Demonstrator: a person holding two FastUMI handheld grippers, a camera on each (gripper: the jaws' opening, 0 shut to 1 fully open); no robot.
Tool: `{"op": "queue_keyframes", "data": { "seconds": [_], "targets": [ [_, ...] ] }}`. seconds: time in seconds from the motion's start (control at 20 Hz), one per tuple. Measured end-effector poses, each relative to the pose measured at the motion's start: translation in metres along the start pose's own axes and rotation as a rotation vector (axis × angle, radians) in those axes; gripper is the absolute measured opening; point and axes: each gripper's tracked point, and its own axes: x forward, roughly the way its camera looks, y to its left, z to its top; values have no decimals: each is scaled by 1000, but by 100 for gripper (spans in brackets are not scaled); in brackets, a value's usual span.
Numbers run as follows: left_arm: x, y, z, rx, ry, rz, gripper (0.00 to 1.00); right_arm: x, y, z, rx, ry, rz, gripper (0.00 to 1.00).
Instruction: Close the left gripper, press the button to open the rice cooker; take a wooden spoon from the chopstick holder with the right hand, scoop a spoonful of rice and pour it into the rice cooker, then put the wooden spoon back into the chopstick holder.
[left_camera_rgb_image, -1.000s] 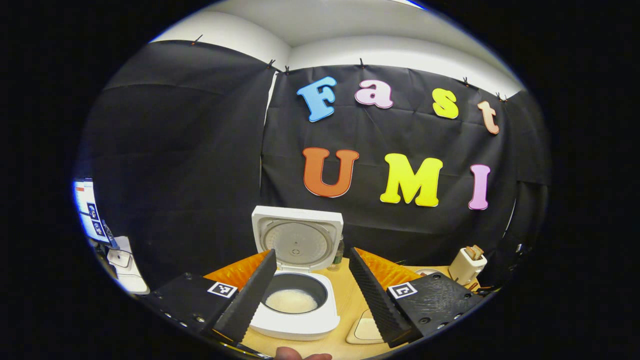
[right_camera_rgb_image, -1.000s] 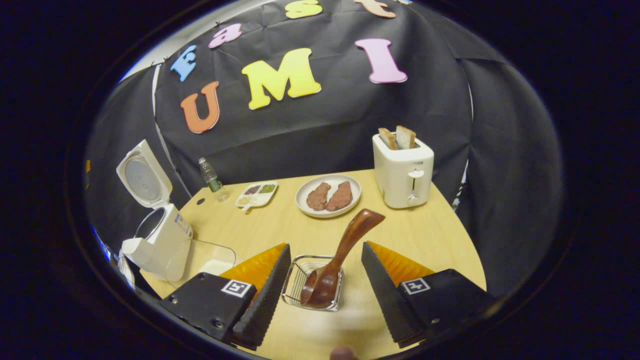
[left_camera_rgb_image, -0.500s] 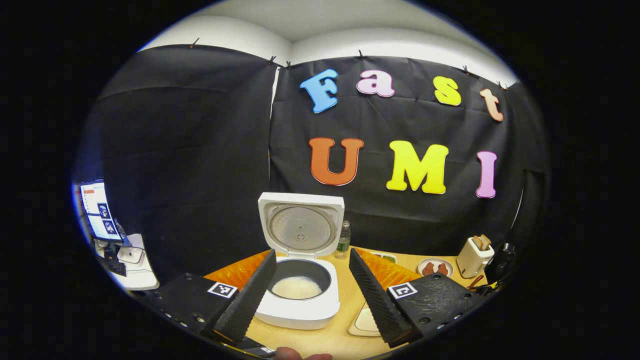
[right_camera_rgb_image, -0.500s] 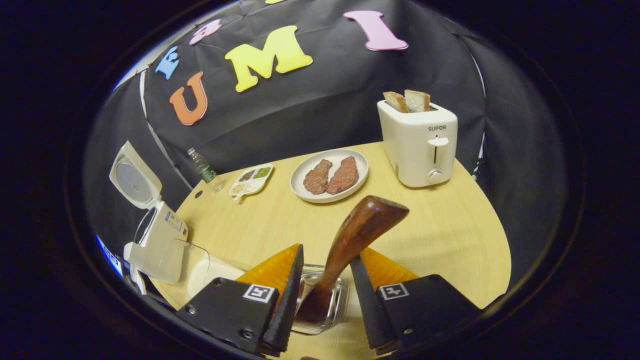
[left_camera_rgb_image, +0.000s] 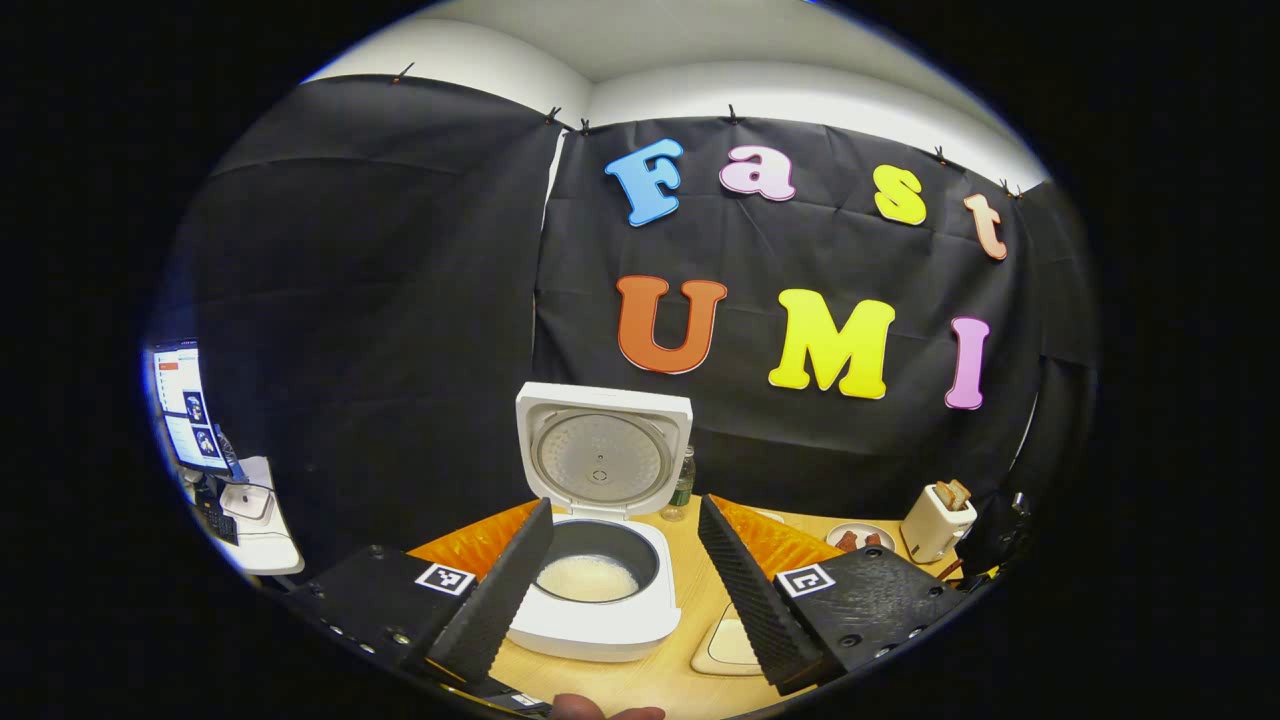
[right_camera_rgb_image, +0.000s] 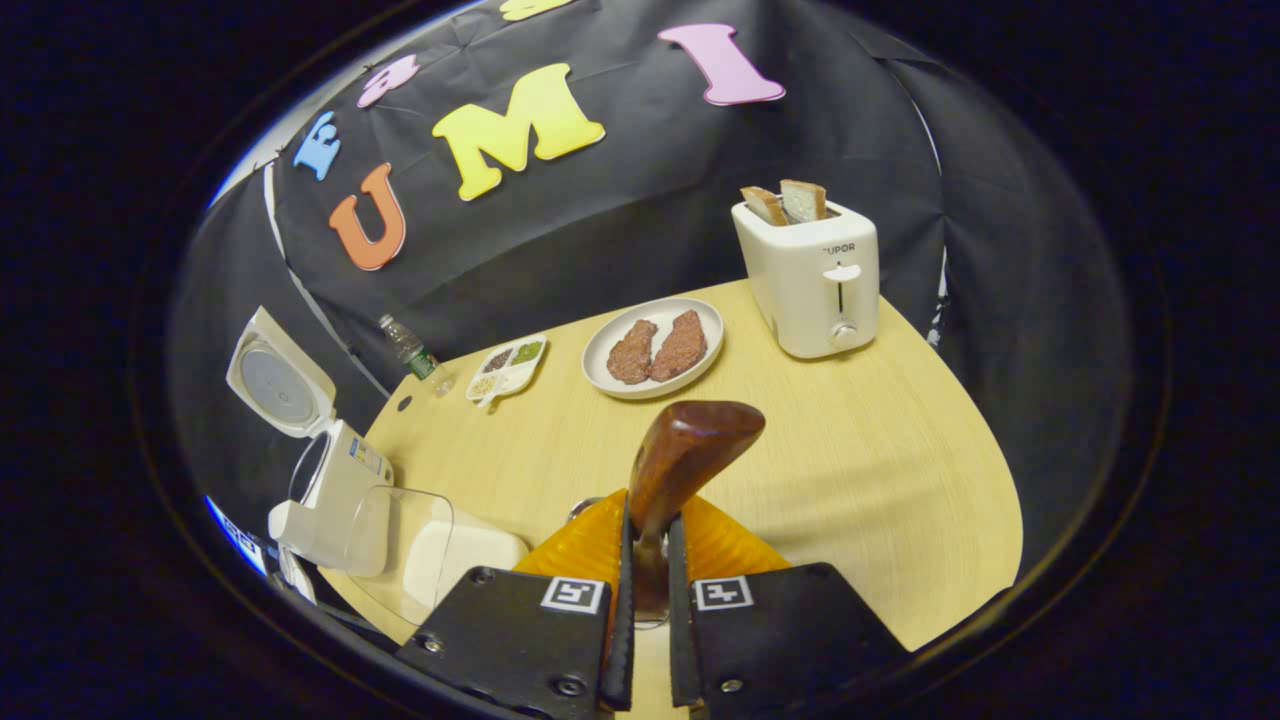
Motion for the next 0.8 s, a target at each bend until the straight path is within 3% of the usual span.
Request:
{"op": "queue_keyframes", "data": {
  "seconds": [0.1, 0.15, 0.2, 0.3, 0.6, 0.8],
  "targets": [
    [-1, 6, 0, 6, -2, -12, 94, -5, 4, -2, -26, 0, -27, 18],
    [-1, 9, 1, 6, -4, -19, 94, -7, 6, -3, -40, 1, -36, 12],
    [0, 13, 1, 5, -6, -24, 94, -7, 7, 1, -49, -10, -50, 15],
    [0, 24, 4, 3, -24, -32, 94, -11, 9, 7, -50, -32, -86, 10],
    [12, 56, 13, 0, -34, -83, 94, -52, 40, 53, -94, -170, -188, 9],
    [17, 80, 16, 5, -64, -96, 94, -77, 116, 65, -119, -220, -112, 9]
  ]
}}
